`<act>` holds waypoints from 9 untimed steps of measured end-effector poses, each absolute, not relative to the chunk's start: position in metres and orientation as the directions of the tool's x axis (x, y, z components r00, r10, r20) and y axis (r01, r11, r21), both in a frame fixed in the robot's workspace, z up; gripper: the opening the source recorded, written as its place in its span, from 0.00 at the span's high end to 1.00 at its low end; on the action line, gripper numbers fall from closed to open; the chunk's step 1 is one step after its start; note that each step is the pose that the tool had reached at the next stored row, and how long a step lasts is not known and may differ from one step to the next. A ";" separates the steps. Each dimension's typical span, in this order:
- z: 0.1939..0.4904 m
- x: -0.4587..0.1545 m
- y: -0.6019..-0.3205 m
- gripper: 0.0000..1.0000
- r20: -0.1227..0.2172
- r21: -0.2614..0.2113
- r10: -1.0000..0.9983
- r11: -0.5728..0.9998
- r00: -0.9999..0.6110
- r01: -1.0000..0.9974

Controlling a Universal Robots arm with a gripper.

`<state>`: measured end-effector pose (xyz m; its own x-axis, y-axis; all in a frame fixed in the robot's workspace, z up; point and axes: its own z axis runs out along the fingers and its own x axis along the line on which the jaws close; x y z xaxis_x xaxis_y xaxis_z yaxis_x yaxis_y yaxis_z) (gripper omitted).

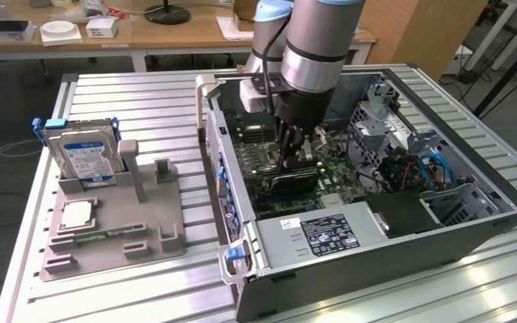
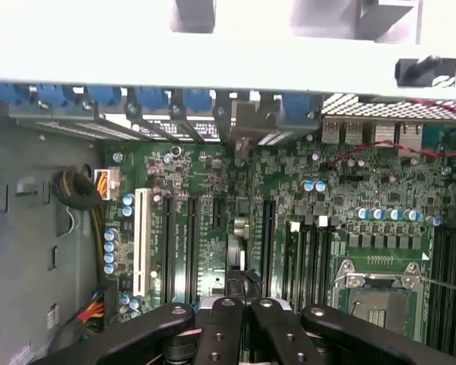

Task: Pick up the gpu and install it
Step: 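Press down on the gpu until it lock into place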

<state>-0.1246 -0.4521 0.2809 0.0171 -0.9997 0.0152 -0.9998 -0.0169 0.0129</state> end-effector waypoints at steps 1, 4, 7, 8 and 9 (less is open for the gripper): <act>0.282 -0.126 -0.452 0.89 0.015 0.013 -1.000 -0.017 0.017 -1.000; 0.283 -0.129 -0.452 0.89 0.015 0.013 -1.000 -0.017 0.017 -1.000; 0.284 -0.131 -0.452 0.89 0.015 0.013 -1.000 -0.017 0.017 -1.000; 0.285 -0.132 -0.452 0.89 0.015 0.013 -1.000 -0.017 0.017 -1.000; 0.285 -0.133 -0.452 0.89 0.015 0.013 -1.000 -0.017 0.017 -1.000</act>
<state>-0.1328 -0.4520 0.2851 0.0169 -0.9997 0.0154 -0.9998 -0.0167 0.0130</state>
